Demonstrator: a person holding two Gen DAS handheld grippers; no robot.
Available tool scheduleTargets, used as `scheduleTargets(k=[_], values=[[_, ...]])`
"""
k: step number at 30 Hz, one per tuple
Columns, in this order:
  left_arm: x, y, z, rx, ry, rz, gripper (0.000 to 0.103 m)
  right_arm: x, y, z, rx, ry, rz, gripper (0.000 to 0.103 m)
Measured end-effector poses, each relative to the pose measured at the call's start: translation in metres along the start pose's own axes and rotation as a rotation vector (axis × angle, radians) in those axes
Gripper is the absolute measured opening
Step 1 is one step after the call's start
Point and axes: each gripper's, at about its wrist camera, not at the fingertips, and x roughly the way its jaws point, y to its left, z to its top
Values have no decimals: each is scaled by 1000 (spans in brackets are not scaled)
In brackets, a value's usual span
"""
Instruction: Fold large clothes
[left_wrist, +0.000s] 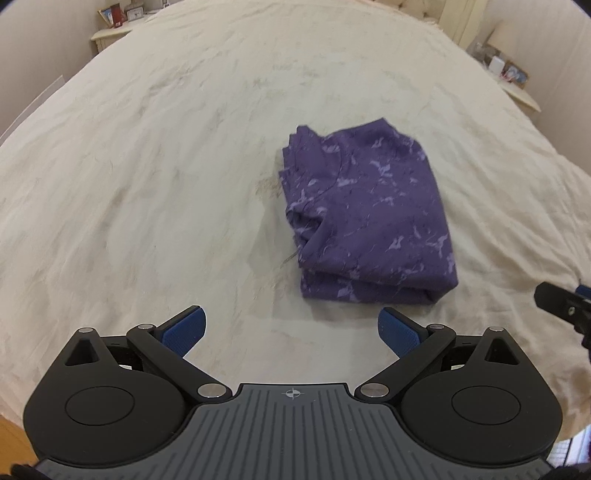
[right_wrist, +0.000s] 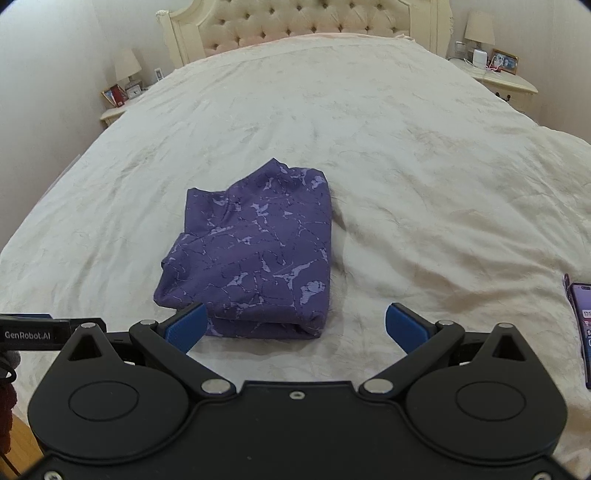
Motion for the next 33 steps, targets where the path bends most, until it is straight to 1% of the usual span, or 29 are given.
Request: scheduleTargets(k=[4, 10, 33], values=[[3, -1, -1, 13, 22, 18, 101, 3, 0, 0, -3, 10, 0, 102], [5, -1, 1, 21, 35, 28, 101, 6, 3, 0, -7, 20, 9, 102], [5, -9, 0, 24, 49, 21, 101, 10, 3, 1, -17, 26, 28, 102]])
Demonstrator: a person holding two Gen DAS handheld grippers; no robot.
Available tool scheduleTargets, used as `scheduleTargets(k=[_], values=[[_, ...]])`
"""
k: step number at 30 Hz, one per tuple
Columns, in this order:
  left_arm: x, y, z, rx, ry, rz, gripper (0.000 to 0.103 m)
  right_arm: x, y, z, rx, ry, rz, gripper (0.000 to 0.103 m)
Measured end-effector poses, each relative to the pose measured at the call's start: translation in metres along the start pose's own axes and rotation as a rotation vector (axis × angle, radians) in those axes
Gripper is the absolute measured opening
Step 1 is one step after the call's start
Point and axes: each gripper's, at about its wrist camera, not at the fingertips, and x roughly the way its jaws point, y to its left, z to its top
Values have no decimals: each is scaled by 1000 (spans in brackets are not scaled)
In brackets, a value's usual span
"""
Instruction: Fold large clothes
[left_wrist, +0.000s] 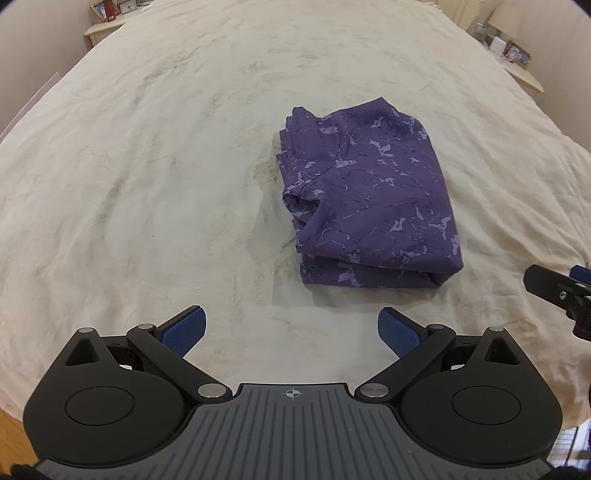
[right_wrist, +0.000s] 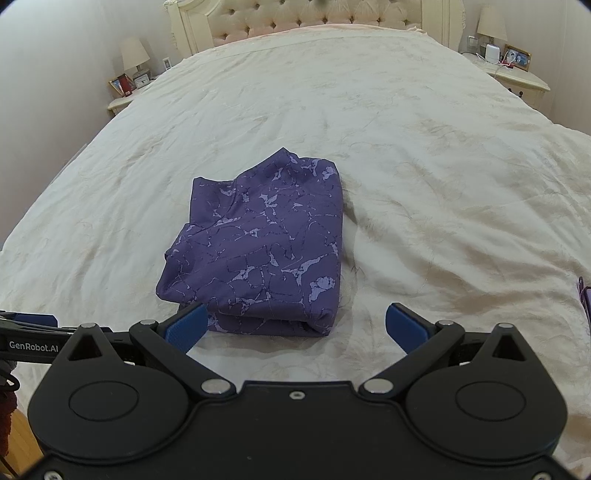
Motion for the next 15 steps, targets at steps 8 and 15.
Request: scheduleTargets(k=[8, 15], values=[[-1, -2, 0, 2, -2, -4, 101, 1, -1, 0, 2, 2, 5, 102], [0, -5, 0, 7, -6, -5, 101, 2, -1, -1, 5, 4, 7, 102]])
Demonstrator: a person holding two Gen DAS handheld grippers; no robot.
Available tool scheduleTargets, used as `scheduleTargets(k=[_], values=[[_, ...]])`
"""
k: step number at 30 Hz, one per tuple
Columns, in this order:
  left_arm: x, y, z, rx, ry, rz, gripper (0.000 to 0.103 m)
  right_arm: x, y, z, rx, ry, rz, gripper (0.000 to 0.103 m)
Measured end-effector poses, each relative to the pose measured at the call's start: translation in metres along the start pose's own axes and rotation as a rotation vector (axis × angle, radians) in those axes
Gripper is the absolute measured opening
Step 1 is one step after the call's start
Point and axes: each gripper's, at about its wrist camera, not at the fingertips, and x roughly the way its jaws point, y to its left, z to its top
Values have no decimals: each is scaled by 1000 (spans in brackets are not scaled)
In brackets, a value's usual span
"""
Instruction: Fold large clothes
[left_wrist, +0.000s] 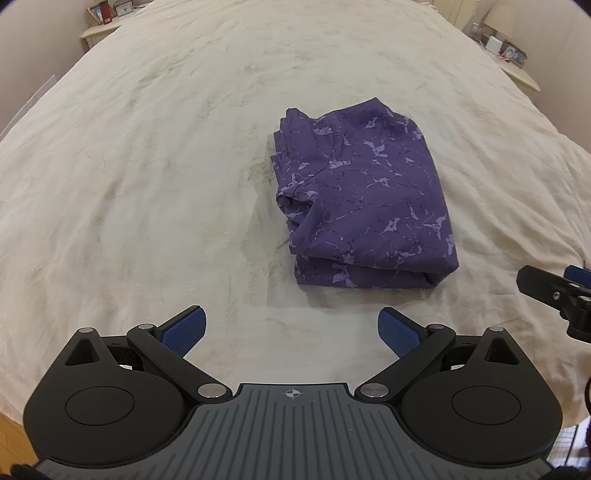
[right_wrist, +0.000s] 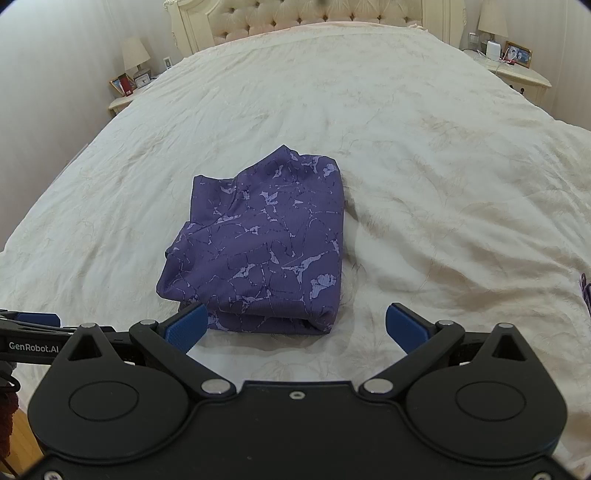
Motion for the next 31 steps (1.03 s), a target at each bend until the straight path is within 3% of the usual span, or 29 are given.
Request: scheduleTargets(k=[14, 18, 31], values=[[3, -5, 3, 23, 0, 1, 101, 2, -1, 0, 4, 2, 3, 102], [4, -5, 3, 25, 7, 4, 93, 3, 0, 0, 5, 4, 5, 102], [6, -6, 5, 23, 6, -3, 93, 6, -1, 0, 2, 8, 5, 102]])
